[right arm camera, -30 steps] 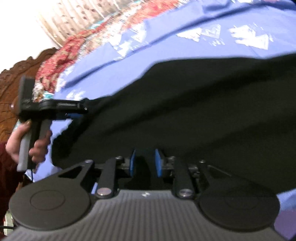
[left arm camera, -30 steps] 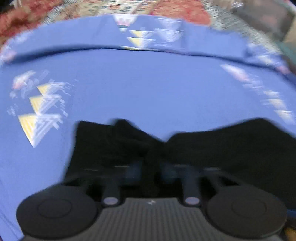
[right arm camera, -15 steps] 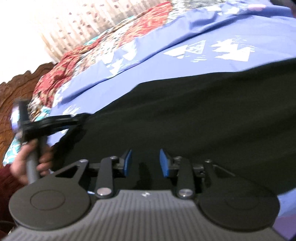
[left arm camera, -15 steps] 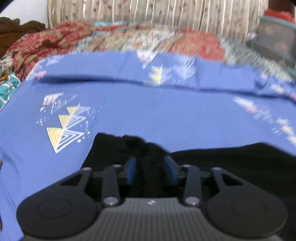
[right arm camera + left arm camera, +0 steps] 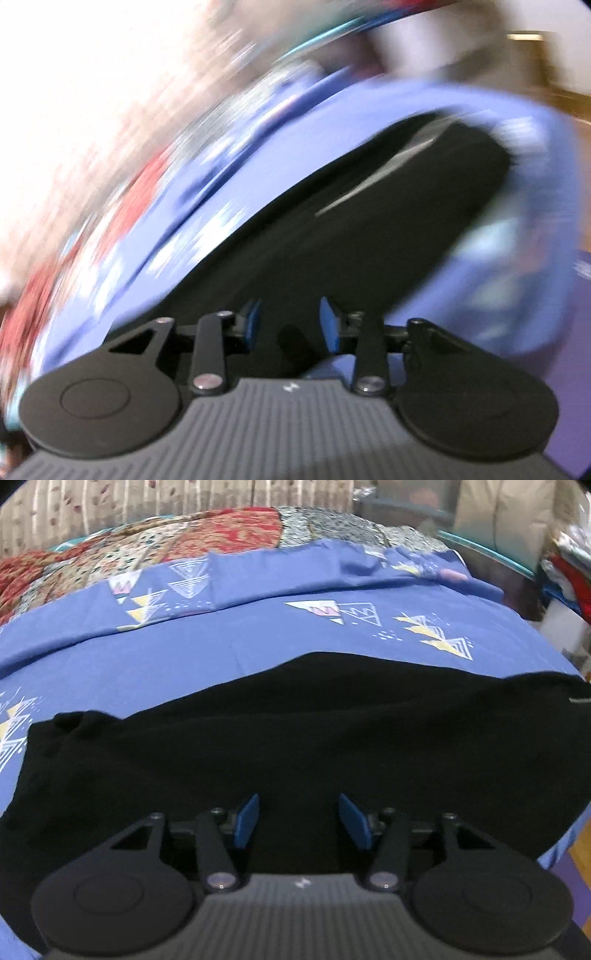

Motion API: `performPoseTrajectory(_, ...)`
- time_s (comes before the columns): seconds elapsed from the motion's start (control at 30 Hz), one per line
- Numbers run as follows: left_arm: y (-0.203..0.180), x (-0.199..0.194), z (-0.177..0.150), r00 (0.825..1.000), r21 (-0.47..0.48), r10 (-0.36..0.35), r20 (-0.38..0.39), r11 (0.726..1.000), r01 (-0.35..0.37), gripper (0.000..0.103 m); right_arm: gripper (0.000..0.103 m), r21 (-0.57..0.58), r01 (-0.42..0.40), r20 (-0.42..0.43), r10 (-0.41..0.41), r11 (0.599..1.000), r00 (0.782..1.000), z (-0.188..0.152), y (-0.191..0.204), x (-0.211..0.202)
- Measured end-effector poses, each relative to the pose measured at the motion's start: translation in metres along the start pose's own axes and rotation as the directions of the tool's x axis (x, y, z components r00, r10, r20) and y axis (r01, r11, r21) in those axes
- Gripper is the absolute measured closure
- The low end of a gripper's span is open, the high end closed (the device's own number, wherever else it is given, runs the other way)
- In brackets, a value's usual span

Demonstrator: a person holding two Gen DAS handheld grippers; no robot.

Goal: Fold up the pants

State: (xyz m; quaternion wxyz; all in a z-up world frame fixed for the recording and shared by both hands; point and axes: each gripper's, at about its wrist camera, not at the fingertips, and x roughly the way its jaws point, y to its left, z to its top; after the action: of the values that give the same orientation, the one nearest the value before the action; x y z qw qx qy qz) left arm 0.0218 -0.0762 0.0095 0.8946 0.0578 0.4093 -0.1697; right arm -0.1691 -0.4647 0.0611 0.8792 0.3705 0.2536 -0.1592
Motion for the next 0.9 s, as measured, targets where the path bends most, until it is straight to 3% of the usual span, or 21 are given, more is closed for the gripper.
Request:
performPoseTrajectory(0.07, -0.006, 0.003, 0.005, 1.0, -0.007, -0.028, -0.011, 1.0, 0.028, 0.053, 0.031, 0.141, 0.023, 0.118, -0.04, 0.99, 0.992, 0.015, -0.04, -0.019)
performPoseTrajectory(0.23, -0.017, 0.01, 0.009, 0.999, -0.026, -0.025, -0.04, 0.999, 0.024, 0.05, 0.034, 0.327, 0.032, 0.171, -0.092, 0.945, 0.981, 0.036, -0.099, -0.011)
performPoseTrajectory(0.37, -0.022, 0.013, 0.009, 0.999, -0.001, 0.004, -0.05, 1.0, -0.004, 0.049, 0.061, 0.365, 0.03, 0.183, -0.103, 0.931, 0.978, 0.046, -0.105, 0.014)
performPoseTrajectory(0.4, -0.024, 0.013, 0.009, 0.999, 0.0, 0.01, -0.052, 1.0, -0.01, 0.048, 0.08, 0.348, 0.028, 0.193, -0.1, 0.937, 0.976, 0.054, -0.103, 0.018)
performPoseTrajectory(0.43, -0.025, 0.014, 0.01, 0.998, -0.002, 0.014, -0.056, 1.0, -0.014, 0.048, 0.088, 0.323, 0.021, 0.19, -0.086, 0.946, 0.978, 0.058, -0.103, 0.017)
performPoseTrajectory(0.5, -0.025, 0.015, 0.011, 0.998, -0.006, 0.023, -0.062, 1.0, -0.024, 0.048, 0.096, 0.287, -0.02, 0.186, -0.036, 0.958, 0.982, 0.072, -0.094, 0.017)
performPoseTrajectory(0.57, -0.027, 0.016, 0.011, 0.997, -0.003, 0.036, -0.065, 0.999, -0.036, 0.047, 0.097, 0.245, -0.127, 0.221, 0.072, 0.961, 0.973, 0.09, -0.08, 0.009)
performPoseTrajectory(0.63, -0.03, 0.017, 0.011, 0.997, 0.003, 0.05, -0.066, 0.999, -0.05, 0.047, 0.097, 0.201, -0.231, 0.255, 0.177, 0.952, 0.951, 0.115, -0.064, 0.002)
performPoseTrajectory(0.73, -0.032, 0.017, 0.013, 0.996, -0.004, 0.063, -0.067, 0.998, -0.063, 0.046, 0.097, 0.133, -0.405, 0.328, 0.346, 0.904, 0.879, 0.143, -0.049, -0.01)
performPoseTrajectory(0.77, -0.032, 0.017, 0.013, 0.996, -0.009, 0.065, -0.067, 0.998, -0.065, 0.046, 0.097, 0.088, -0.447, 0.346, 0.393, 0.89, 0.852, 0.146, -0.046, -0.014)
performPoseTrajectory(0.8, -0.033, 0.017, 0.013, 0.995, -0.012, 0.068, -0.069, 0.998, -0.069, 0.046, 0.097, 0.04, -0.454, 0.354, 0.412, 0.89, 0.84, 0.147, -0.045, -0.015)
performPoseTrajectory(0.83, -0.032, 0.017, 0.013, 0.995, -0.012, 0.072, -0.069, 0.997, -0.073, 0.046, 0.097, 0.016, -0.431, 0.348, 0.399, 0.902, 0.848, 0.144, -0.049, -0.013)
performPoseTrajectory(0.9, -0.035, 0.018, 0.012, 0.994, -0.008, 0.085, -0.068, 0.996, -0.085, 0.046, 0.097, 0.088, -0.303, 0.283, 0.268, 0.949, 0.921, 0.131, -0.077, 0.011)
